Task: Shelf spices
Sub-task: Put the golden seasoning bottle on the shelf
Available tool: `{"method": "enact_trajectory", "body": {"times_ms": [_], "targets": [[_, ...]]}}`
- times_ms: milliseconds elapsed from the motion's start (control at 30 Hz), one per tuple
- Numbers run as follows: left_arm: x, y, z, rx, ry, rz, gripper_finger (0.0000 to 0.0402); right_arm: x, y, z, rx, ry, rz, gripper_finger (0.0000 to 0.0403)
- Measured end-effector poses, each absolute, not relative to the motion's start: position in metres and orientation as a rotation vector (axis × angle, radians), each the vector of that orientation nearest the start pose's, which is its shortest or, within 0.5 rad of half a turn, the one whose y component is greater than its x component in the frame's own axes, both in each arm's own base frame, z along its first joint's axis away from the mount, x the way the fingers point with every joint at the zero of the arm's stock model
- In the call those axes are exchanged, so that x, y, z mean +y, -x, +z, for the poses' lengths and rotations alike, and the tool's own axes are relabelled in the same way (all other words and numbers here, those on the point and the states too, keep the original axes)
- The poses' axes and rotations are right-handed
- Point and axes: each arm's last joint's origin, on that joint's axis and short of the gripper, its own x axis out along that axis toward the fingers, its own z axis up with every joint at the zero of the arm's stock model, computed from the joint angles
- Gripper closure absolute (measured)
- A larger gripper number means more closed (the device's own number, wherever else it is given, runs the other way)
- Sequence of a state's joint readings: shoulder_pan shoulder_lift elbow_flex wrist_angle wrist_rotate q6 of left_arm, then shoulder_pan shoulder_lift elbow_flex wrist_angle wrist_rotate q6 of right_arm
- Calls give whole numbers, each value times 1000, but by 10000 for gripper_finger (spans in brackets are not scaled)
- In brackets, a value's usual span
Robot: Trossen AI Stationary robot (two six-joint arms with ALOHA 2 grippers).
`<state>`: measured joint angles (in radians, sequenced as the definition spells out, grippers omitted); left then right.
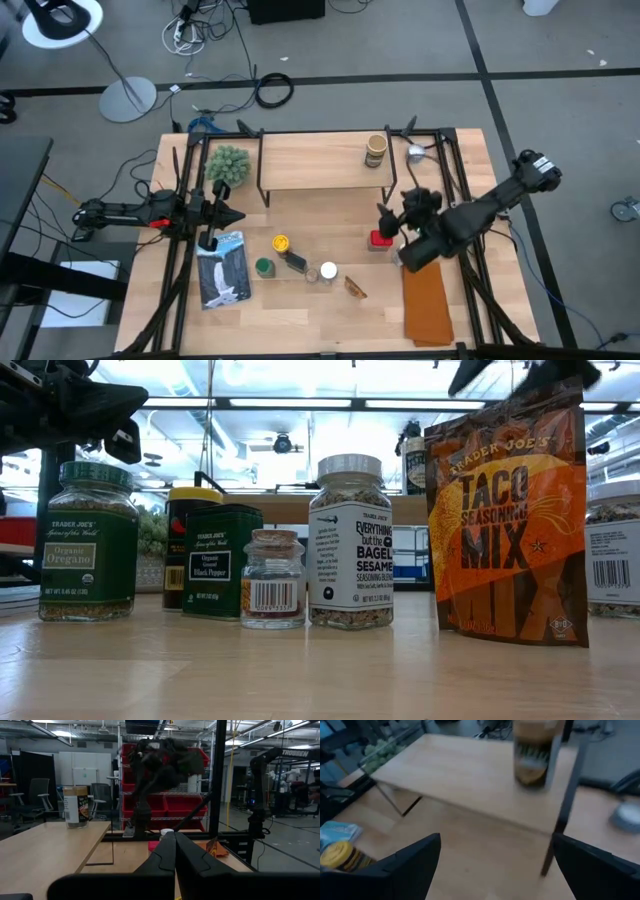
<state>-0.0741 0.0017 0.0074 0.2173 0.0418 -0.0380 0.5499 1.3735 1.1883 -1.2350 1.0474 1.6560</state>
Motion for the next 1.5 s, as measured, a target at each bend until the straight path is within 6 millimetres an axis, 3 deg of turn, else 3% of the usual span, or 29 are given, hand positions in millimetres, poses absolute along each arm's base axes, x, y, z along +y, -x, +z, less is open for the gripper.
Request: {"method": "enact_trajectory", "body": {"times_ms": [167,267,600,767,1133,1500], "targets": [[-8,-95,187,-220,41,-120,396,103,-218,267,318,-538,-948,30],[-8,-95,187,-221,41,-120,396,102,-223,261,309,-508,-923,60],[-8,-95,187,-221,41,-120,396,87,-239,267,325,-354,-929,265],[-8,-95,187,-220,42,-120,396,73,-248,269,310,-336,-961,329],[-8,-95,187,-220,41,-120,396,26,-268,273,312,-368,-1054,349],[-8,-95,187,-220,42,-120,396,-5,-272,276,351,-282,-1124,353]]}}
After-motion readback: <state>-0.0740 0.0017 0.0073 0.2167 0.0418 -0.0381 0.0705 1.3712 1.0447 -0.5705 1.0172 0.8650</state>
